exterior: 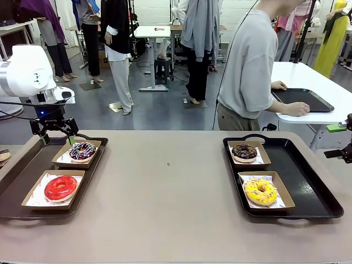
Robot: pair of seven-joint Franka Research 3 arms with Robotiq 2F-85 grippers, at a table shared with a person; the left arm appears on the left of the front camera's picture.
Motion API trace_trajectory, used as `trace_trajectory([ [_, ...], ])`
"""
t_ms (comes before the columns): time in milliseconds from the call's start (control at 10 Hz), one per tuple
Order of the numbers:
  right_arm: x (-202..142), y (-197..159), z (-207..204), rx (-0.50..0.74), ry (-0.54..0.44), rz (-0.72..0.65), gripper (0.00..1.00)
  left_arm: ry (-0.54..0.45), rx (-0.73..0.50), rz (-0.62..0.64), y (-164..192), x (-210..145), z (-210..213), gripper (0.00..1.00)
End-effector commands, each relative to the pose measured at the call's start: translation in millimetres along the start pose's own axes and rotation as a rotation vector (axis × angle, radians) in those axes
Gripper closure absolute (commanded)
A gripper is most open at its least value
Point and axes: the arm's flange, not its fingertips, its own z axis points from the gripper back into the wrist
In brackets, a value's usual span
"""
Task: Individually package the donuts and arrange them on the tray.
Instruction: Place the picked Paper togo box on the Handle tray.
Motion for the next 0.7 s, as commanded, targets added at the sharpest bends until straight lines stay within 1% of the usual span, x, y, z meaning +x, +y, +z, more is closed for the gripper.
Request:
trace_trajectory([
  [0, -2, 2, 1, -0.007, 0.016, 0.004, 0.0, -0.013, -0.014, -0.011, 1, 1, 1, 0.0],
  [100, -2, 2, 1, -0.007, 0.016, 0.004, 0.0, 0.0, 0.0, 0.0, 0, 0, 0, 0.0],
  [200, -2, 2, 1, -0.007, 0.016, 0.004, 0.0, 0.014, -0.131, 0.009, 9, -16, 10, 0.0],
  [300, -2, 2, 1, -0.007, 0.016, 0.004, 0.0, -0.031, -0.23, 0.005, 27, -46, 31, 0.0],
  [400, -2, 2, 1, -0.007, 0.016, 0.004, 0.0, -0.052, -0.367, -0.022, 54, -57, 60, 0.0],
  [500, -2, 2, 1, -0.007, 0.016, 0.004, 0.0, -0.095, -0.522, -0.028, 80, -88, 74, 0.0],
  [600, -2, 2, 1, -0.007, 0.016, 0.004, 0.0, -0.12, -0.634, -0.027, 104, -106, 85, 0.0],
])
